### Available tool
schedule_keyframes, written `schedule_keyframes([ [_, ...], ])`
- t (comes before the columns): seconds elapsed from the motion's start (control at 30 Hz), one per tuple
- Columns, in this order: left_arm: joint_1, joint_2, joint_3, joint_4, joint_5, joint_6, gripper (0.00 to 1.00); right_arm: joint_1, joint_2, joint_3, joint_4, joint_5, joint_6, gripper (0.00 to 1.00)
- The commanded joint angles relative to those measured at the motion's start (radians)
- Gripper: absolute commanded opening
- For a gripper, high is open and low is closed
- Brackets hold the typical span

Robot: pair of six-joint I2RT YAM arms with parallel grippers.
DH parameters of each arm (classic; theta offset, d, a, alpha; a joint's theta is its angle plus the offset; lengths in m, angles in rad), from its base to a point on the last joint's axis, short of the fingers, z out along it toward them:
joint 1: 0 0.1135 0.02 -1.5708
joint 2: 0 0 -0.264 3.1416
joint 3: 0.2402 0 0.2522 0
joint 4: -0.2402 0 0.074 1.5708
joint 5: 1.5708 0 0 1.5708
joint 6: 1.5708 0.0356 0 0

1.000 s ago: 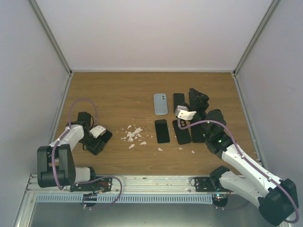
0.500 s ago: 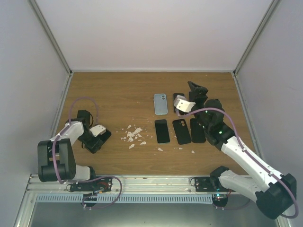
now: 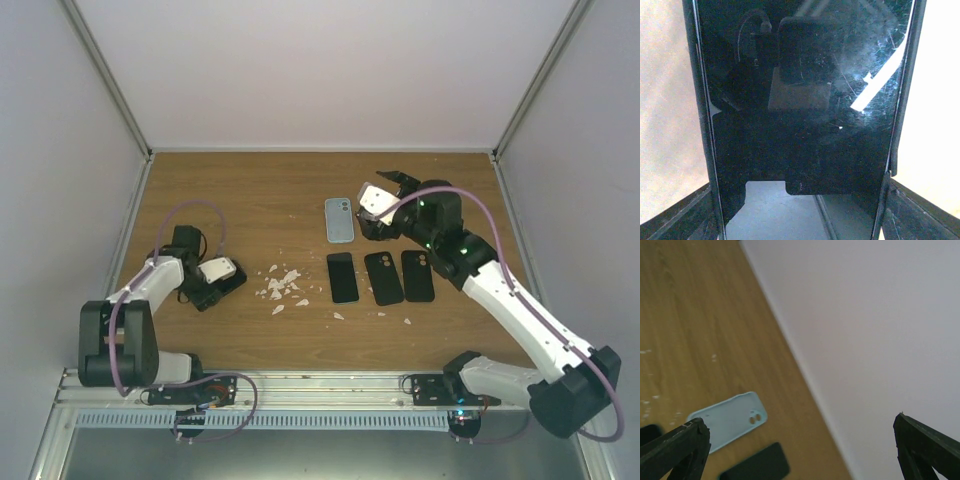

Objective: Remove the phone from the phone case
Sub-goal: Pick up the phone at the center of the board.

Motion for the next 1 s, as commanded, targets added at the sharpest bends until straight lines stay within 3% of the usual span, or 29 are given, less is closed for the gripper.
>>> schedule_keyframes([
  [0.0,-0.076,-0.124,0.008,0.134,0.049,0.146,0.45,-0.023,0.051,0.06,-0.169,-0.099,0.15,1.0],
  [0.17,-0.162,-0.252,0.001,0.155,0.073,0.307,0.45,-0.025,0.076,0.085,-0.2,-0.184,0.236,1.0],
  [0.57,-0.363,-0.494,-0.05,0.25,0.083,0.762,0.45,-0.042,0.335,0.33,-0.525,-0.488,0.34,1.0],
  [0.97,-0.531,-0.479,-0.003,0.338,0.055,1.066,0.44,0.037,0.455,0.384,-0.548,-0.645,0.524,0.94],
])
